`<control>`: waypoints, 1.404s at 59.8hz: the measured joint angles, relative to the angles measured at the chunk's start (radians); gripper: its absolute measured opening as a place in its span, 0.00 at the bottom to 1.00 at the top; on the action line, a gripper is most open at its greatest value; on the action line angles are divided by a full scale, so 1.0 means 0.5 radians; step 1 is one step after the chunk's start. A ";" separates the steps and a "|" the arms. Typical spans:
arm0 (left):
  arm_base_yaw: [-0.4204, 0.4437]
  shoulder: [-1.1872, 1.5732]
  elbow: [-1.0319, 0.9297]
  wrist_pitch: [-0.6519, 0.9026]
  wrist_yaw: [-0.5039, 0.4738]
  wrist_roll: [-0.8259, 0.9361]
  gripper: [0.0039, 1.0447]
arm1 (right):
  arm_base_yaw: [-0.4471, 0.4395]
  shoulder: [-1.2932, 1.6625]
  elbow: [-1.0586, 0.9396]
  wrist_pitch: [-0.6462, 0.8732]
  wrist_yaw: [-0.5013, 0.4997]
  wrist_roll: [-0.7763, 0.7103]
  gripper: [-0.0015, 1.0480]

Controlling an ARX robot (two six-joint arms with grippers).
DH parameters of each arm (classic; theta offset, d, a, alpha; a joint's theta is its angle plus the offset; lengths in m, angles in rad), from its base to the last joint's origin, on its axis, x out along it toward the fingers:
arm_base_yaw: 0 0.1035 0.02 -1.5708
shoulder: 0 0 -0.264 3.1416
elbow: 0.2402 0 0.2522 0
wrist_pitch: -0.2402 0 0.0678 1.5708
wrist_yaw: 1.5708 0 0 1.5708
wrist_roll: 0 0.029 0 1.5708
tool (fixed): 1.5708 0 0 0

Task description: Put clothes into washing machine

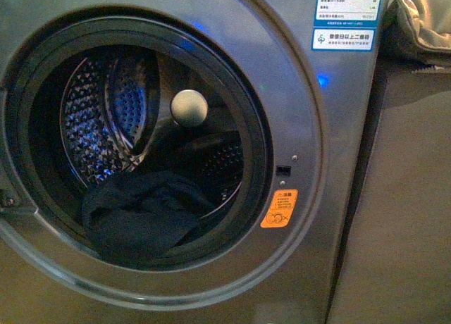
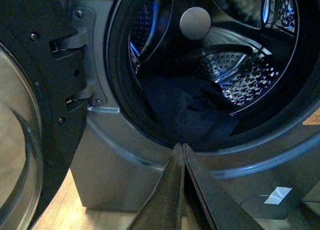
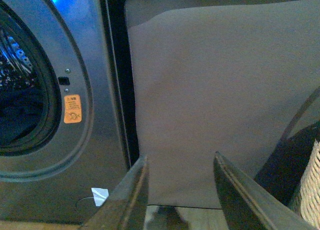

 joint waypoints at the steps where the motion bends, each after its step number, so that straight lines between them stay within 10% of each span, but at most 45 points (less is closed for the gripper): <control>1: 0.000 -0.015 -0.005 -0.011 0.000 0.000 0.03 | 0.000 0.000 0.000 0.000 0.000 0.000 0.44; 18: 0.000 -0.256 -0.097 -0.129 -0.001 0.002 0.03 | 0.000 0.000 0.000 0.000 -0.001 0.001 0.95; 84: 0.000 -1.246 -0.097 -1.112 -0.001 0.002 0.03 | 0.000 0.000 0.000 0.000 0.000 0.000 0.93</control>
